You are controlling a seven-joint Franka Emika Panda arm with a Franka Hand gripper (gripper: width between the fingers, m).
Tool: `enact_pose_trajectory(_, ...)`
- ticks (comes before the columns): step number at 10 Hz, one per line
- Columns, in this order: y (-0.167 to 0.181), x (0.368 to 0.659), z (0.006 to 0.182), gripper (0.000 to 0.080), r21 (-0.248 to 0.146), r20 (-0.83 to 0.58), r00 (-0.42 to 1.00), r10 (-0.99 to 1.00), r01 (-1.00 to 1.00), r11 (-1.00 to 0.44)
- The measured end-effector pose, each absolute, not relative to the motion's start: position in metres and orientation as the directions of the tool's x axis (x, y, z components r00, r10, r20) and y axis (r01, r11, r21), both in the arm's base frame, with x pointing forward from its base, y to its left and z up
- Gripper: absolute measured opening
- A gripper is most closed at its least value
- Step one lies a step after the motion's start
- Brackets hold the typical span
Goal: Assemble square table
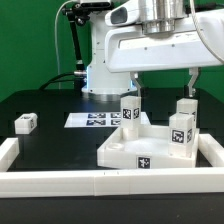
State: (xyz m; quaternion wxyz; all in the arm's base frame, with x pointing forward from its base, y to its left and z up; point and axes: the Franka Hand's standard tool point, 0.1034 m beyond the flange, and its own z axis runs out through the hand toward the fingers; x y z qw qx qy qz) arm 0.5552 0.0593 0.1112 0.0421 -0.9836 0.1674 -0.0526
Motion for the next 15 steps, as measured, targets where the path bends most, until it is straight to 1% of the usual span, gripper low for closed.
enact_pose_trajectory(2, 0.038, 0.55, 0.107, 0.0649, -0.079, 0.078, 0.983, -0.167, -0.16, -0.984)
enact_pose_trajectory(3, 0.032, 0.547, 0.105, 0.0649, -0.076, 0.071, 0.989, -0.133, -0.128, -0.989)
enact_pose_trajectory(7, 0.027, 0.547, 0.105, 0.0649, -0.075, 0.071, 0.986, -0.148, -0.143, -0.987)
enact_pose_trajectory(9, -0.005, 0.547, 0.102, 0.0649, -0.06, 0.074, 0.993, -0.088, -0.083, -0.995)
enact_pose_trajectory(11, -0.028, 0.53, 0.095, 0.0649, -0.042, 0.059, 0.995, -0.086, -0.083, -0.996)
enact_pose_trajectory(13, -0.07, 0.509, 0.091, 0.0649, -0.026, 0.05, 0.993, -0.104, -0.103, -0.994)
enact_pose_trajectory(15, -0.081, 0.51, 0.092, 0.0649, -0.021, 0.052, 0.992, -0.117, -0.116, -0.993)
